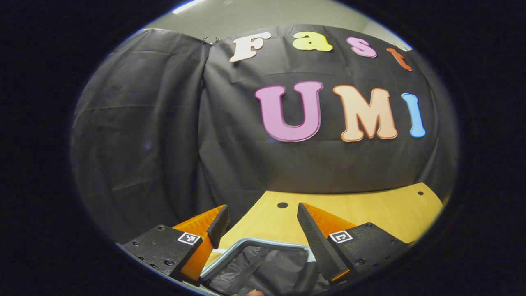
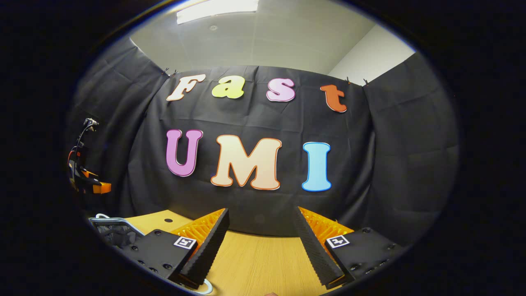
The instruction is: First open the suitcase, pack the skin care products into it, and then close the suitcase.
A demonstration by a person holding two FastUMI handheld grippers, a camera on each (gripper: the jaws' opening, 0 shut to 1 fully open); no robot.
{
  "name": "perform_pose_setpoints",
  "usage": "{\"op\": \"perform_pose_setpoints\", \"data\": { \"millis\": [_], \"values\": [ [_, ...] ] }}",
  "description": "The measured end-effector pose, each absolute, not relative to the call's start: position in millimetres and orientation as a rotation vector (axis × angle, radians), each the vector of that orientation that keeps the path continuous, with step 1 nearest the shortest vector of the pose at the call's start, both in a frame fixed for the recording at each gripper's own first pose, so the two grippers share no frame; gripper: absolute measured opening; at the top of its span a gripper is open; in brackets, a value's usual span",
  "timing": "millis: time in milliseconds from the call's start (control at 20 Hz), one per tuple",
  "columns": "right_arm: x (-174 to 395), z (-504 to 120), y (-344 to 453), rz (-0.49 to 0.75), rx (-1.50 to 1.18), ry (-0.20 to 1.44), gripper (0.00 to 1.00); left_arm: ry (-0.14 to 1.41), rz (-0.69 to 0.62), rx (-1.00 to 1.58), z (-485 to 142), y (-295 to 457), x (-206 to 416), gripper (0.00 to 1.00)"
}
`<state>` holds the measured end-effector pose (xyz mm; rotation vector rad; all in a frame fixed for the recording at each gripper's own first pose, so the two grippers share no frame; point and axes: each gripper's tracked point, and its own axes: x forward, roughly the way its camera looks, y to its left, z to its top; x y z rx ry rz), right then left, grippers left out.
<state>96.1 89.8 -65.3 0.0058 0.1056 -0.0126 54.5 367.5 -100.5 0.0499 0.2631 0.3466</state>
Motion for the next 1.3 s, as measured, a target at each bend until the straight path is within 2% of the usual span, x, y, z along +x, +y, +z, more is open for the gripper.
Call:
{"op": "perform_pose_setpoints", "data": {
  "millis": [50,200,250,300,350,400,800,1000,1200,1250,1300],
  "values": [
    [97.1,-62.2,83.2,-0.015,0.008,0.097,1.00,0.246,0.327,0.038,-96.3,349.9,55.6,1.00],
    [97.3,-53.8,62.4,-0.031,-0.001,0.073,0.99,0.212,0.302,-0.013,-82.6,305.6,54.8,0.97],
    [97.8,-50.3,57.1,-0.033,-0.001,0.063,0.99,0.198,0.287,-0.027,-79.3,289.0,55.2,1.00],
    [97.9,-48.1,50.6,-0.035,0.000,0.053,1.00,0.180,0.273,-0.035,-74.8,274.2,57.3,0.97],
    [97.7,-46.8,43.6,-0.037,0.001,0.050,1.00,0.171,0.262,-0.036,-72.8,260.4,57.7,1.00],
    [96.5,-45.4,35.8,-0.044,0.005,0.047,0.98,0.163,0.245,-0.035,-69.9,246.8,60.5,0.97],
    [83.9,-50.1,-14.8,-0.070,0.049,0.054,0.98,0.162,0.118,-0.048,-64.3,141.2,57.0,0.99],
    [74.3,-51.8,-33.1,-0.060,0.056,0.056,0.98,0.187,0.059,-0.026,-75.7,90.9,46.0,0.96],
    [63.9,-57.5,-48.7,-0.044,0.062,0.065,0.98,0.249,-0.008,-0.051,-107.2,34.7,28.3,0.96],
    [61.8,-59.3,-53.0,-0.039,0.061,0.070,0.98,0.272,-0.024,-0.050,-118.8,22.1,23.1,0.99],
    [58.4,-62.5,-57.8,-0.037,0.058,0.076,0.98,0.291,-0.043,-0.048,-127.2,9.7,19.7,0.96]
  ]
}}
